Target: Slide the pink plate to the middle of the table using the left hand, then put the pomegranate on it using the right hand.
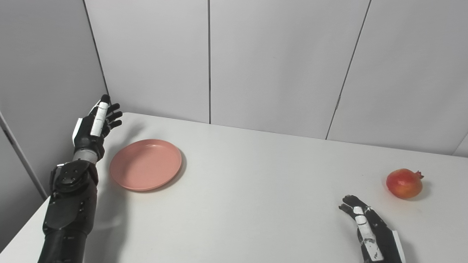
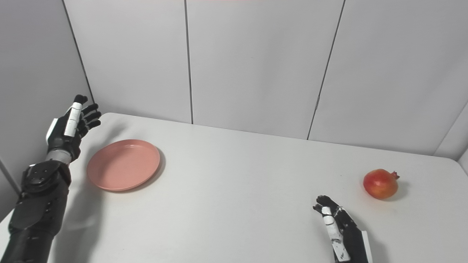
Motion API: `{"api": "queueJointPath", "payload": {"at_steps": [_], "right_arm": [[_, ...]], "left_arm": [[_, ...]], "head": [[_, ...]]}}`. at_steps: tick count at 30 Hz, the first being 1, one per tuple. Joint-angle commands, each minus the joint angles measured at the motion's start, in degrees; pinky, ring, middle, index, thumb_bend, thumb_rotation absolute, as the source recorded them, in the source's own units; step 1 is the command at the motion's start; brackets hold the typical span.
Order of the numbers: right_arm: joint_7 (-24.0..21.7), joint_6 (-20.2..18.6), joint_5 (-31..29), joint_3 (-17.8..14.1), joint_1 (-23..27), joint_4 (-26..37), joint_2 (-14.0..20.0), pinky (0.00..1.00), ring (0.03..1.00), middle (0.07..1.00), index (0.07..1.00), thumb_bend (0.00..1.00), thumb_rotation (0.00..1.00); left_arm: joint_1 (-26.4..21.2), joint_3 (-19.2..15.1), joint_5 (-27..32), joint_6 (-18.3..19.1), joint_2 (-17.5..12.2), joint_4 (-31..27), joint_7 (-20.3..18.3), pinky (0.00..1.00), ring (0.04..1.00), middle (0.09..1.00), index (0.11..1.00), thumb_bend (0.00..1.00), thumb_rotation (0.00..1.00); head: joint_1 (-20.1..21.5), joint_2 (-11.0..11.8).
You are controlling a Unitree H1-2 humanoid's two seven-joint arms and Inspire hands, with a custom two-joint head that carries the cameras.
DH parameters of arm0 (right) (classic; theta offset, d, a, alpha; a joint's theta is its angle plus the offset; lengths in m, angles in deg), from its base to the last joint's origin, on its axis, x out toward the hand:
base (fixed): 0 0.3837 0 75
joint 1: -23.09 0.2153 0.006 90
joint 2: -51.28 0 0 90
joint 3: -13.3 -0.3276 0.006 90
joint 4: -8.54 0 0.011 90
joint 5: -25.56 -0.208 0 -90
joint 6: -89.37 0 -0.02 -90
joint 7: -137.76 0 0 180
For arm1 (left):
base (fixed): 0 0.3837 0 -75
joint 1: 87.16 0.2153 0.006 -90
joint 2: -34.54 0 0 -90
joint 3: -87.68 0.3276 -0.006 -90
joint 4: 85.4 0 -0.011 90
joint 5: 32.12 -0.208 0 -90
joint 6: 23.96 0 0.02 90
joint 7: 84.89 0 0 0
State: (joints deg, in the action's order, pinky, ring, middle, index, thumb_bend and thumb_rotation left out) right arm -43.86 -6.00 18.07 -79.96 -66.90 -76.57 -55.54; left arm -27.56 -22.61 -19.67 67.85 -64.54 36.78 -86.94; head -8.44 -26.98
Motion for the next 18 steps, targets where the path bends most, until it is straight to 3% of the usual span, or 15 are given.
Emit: {"api": "queueJointPath", "payload": {"at_steps": [1,8,14,18], "right_arm": [[0.68,-0.86,0.01,-0.31,-0.65,0.24,-0.01,0.99,0.782,0.779,0.693,0.61,0.63],[0.97,-1.54,0.13,-0.39,-0.73,0.85,-0.12,1.00,0.776,0.771,0.693,0.60,0.63],[1.14,-2.13,0.03,-0.23,-0.93,1.46,-0.16,0.99,0.775,0.769,0.695,0.60,0.63],[1.28,-2.22,0.05,-0.17,-0.95,1.63,-0.25,0.99,0.771,0.762,0.689,0.59,0.62]], "left_arm": [[-4.17,-0.15,0.57,-3.55,-2.67,1.06,-0.80,0.81,0.824,0.843,0.893,0.98,0.82],[-5.40,0.78,-0.90,-9.92,-4.34,11.10,-0.51,0.74,0.784,0.800,0.851,1.00,0.81],[-7.08,1.12,-0.06,-17.11,-5.88,23.16,-3.08,0.69,0.743,0.770,0.828,1.00,0.77],[-7.91,1.87,-0.06,-20.97,-6.41,29.30,-4.48,0.67,0.721,0.754,0.843,1.00,0.79]], "head": [[0.15,-0.33],[0.23,-0.60],[0.41,-0.85],[0.66,-1.10]]}}
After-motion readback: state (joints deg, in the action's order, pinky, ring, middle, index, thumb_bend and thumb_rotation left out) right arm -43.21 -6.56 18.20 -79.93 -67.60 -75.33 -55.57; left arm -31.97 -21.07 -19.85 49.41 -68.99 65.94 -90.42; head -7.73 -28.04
